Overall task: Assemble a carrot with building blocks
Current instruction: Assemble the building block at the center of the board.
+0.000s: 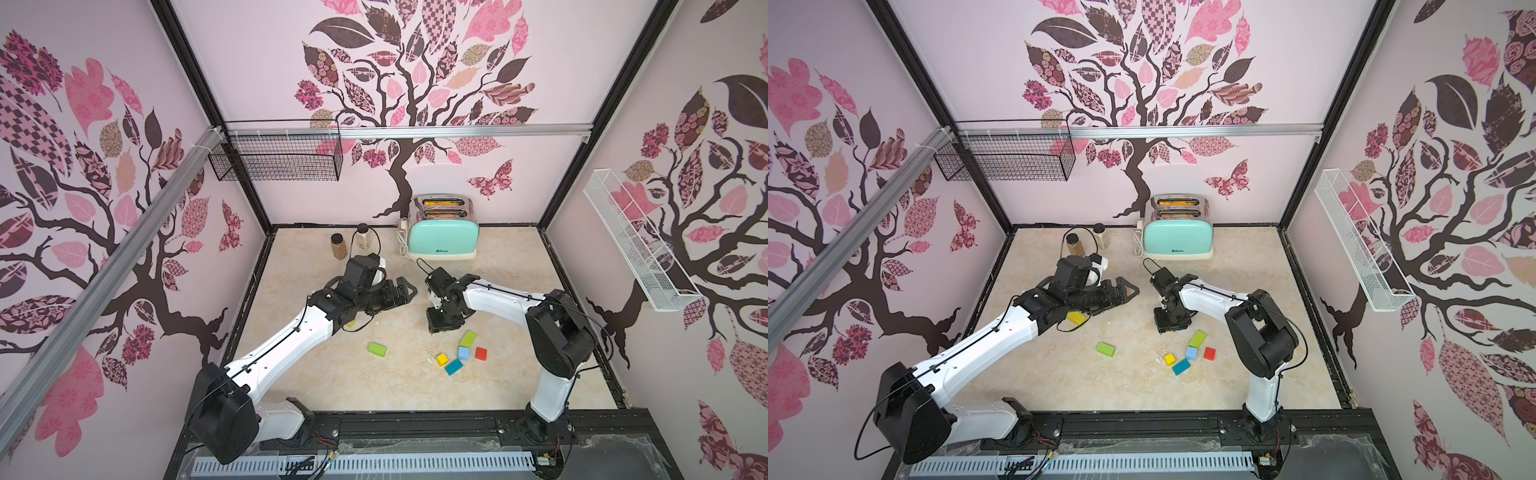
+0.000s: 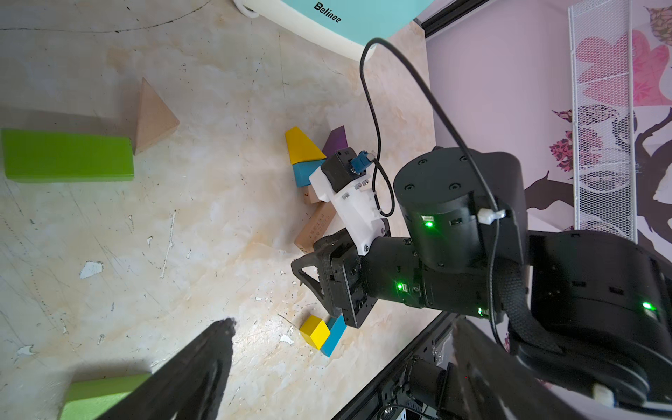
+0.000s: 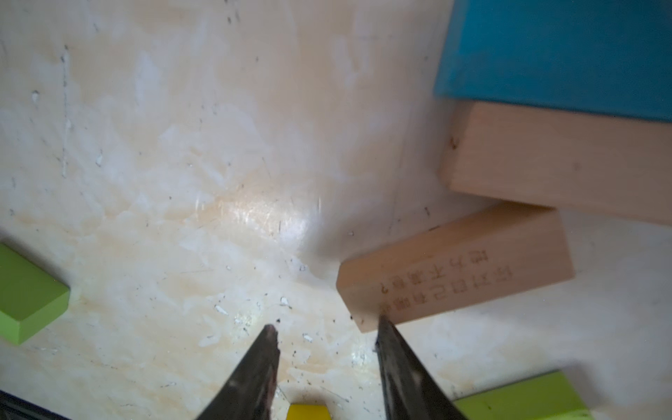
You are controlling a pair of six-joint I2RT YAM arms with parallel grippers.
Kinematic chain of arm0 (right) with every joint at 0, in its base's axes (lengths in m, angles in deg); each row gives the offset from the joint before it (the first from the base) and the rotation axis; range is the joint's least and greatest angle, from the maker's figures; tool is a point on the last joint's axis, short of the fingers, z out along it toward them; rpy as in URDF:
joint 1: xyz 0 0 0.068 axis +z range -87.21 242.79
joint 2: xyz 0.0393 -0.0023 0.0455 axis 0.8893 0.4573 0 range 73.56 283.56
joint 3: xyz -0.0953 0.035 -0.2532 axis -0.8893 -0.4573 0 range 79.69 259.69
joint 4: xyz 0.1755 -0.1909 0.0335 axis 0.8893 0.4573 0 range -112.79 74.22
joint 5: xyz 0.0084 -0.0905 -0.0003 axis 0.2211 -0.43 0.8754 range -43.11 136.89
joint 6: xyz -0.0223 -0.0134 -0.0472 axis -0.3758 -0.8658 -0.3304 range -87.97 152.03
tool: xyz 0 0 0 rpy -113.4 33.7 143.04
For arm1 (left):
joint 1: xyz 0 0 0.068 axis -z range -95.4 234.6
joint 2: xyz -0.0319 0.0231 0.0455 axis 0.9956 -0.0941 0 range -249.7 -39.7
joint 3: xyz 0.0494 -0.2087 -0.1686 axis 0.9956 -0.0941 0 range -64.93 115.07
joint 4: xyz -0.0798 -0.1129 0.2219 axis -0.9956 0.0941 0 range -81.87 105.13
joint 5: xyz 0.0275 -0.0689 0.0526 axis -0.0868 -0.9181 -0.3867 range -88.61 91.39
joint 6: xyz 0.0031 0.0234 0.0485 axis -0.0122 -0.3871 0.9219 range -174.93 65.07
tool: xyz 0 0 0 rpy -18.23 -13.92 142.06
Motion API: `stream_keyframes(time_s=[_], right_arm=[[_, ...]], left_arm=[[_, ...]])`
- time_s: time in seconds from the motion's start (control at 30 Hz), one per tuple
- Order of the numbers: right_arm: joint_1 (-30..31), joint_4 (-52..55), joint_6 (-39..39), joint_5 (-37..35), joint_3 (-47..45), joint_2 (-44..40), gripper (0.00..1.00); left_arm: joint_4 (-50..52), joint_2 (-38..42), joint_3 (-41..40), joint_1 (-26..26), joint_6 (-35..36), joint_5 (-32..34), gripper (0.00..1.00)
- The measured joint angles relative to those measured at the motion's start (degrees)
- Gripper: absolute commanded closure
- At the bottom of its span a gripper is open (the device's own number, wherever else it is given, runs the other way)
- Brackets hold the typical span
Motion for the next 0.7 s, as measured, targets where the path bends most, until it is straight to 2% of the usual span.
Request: stream_keyframes(time_s=[0.3,0.7], right_arm=[[-0.5,-0.9,4.1,-0.7,0.0,-0.2,0.53],[-2.3,-0.1,9.7,-7.7,0.6,0.5,0.54]], left_arm=[[0.0,0.0,0.0,0.0,0.0,0.5,0.02],[-0.3,0.0,0.0,0.0,0.2,0.6,0.02]])
